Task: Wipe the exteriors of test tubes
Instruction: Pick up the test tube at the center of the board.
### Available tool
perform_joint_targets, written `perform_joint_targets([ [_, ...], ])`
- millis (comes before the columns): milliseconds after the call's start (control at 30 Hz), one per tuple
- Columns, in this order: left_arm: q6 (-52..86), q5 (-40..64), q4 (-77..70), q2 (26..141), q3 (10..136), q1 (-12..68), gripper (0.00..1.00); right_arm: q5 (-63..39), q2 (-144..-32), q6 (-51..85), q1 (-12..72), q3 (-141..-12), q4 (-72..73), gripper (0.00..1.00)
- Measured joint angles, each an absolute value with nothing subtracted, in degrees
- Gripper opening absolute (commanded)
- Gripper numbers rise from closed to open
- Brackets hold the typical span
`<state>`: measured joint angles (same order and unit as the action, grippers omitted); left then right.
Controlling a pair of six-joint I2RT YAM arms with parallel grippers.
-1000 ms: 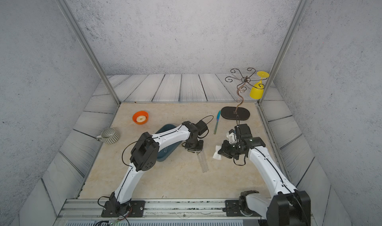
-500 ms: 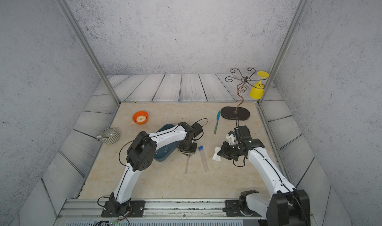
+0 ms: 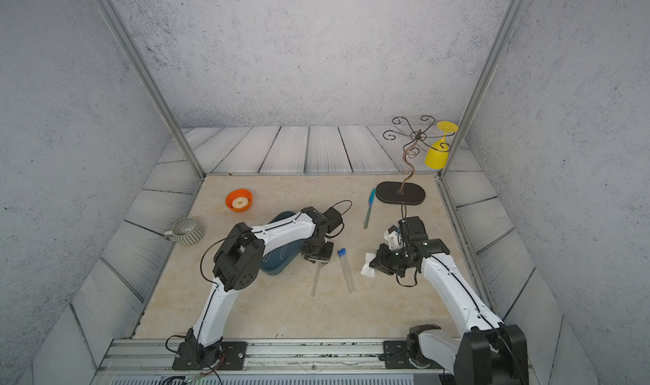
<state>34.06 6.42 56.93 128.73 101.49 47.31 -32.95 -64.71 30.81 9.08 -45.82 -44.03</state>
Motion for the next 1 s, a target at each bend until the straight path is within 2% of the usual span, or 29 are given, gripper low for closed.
perform_joint_targets([
  [333,33.78,5.54,55.33,128.73,101.84,47.00,0.20,-33.06,-64.10,30.81,9.08,-45.45,-43.97,0.07],
  [1000,36.47,9.96,54.92,126.04,101.84,46.61,0.18,-34.33,-63.16,30.83,10.94,-45.12,-43.86,0.07],
])
